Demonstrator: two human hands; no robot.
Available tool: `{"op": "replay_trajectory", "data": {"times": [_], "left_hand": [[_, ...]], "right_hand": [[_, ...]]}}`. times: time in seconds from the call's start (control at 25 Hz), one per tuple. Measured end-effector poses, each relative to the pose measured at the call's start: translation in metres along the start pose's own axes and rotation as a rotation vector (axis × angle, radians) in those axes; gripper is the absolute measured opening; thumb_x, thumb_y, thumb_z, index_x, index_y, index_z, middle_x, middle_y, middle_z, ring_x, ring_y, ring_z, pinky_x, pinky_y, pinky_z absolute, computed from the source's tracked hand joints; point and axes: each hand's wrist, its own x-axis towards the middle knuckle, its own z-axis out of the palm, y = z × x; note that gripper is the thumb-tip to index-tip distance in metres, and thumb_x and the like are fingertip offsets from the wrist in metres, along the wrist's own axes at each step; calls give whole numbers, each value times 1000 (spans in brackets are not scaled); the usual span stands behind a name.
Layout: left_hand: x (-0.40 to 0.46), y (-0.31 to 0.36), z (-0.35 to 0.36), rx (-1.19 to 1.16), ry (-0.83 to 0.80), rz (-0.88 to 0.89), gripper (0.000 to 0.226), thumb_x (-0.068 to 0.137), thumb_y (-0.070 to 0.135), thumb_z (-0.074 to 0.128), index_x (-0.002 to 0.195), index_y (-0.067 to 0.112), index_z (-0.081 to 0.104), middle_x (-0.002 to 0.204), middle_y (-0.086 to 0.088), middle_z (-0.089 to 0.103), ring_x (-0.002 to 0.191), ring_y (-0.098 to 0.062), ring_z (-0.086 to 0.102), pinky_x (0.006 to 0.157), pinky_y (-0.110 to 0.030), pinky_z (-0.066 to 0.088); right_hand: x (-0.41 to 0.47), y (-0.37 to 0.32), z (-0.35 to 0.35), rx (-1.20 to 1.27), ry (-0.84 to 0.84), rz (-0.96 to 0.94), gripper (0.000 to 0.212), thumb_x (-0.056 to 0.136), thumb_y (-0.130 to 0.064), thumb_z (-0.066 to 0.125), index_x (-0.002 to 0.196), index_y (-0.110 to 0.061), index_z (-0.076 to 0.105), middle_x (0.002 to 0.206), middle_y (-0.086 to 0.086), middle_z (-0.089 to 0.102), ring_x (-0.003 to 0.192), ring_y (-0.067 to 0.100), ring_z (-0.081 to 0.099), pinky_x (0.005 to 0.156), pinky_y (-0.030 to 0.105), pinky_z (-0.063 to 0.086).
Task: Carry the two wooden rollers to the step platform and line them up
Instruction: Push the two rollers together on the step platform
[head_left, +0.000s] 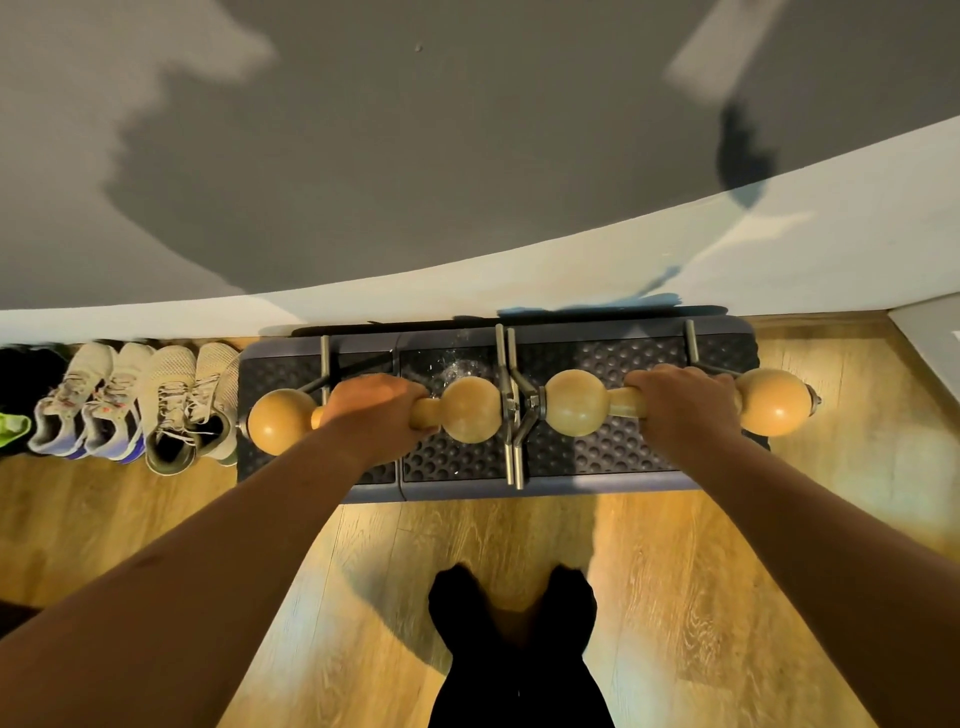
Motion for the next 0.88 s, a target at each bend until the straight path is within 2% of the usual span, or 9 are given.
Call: {"op": "replay_trajectory", "data": {"times": [0.12, 0.32, 0.6, 0.72, 0.88], "left_hand": [[0, -3, -2, 7, -15, 19, 26, 94, 60, 58, 101, 36, 62, 84, 12, 62, 79, -10, 59, 72, -28, 46], [-1, 1, 0, 12, -33, 25, 29, 94, 60, 58, 106, 34, 66, 85, 13, 63, 82, -10, 61, 78, -31, 52], [-4, 1, 2, 27, -28, 12, 33, 93, 64, 56, 107, 35, 63, 87, 13, 62, 82, -10, 59, 76, -31, 51], [-6, 1, 4, 26, -11, -12, 37, 92, 66, 56, 109, 35, 62, 88, 12, 62, 82, -10, 59, 75, -29, 49], [-4, -1, 7, 29, 28, -17, 39, 89, 68, 59, 109, 34, 62, 88, 11, 63, 83, -12, 60, 85, -37, 52]], "right_hand": [[0, 1, 1, 12, 4, -2, 27, 83, -21, 74, 105, -36, 65, 94, -5, 64, 93, 24, 63, 88, 48, 44], [-3, -1, 5, -6, -2, -6, 25, 83, -23, 75, 104, -34, 64, 92, -4, 64, 92, 24, 63, 88, 49, 45], [-1, 0, 10, 11, 27, -8, 24, 84, -24, 76, 103, -31, 65, 93, -3, 65, 93, 24, 63, 89, 49, 46], [-3, 3, 11, 49, 51, -42, 31, 84, -34, 77, 112, -33, 65, 101, -3, 67, 102, 26, 60, 90, 49, 44], [-2, 8, 13, 129, 41, -72, 49, 81, -42, 78, 127, -34, 61, 112, -2, 66, 110, 27, 57, 92, 48, 42]]}}
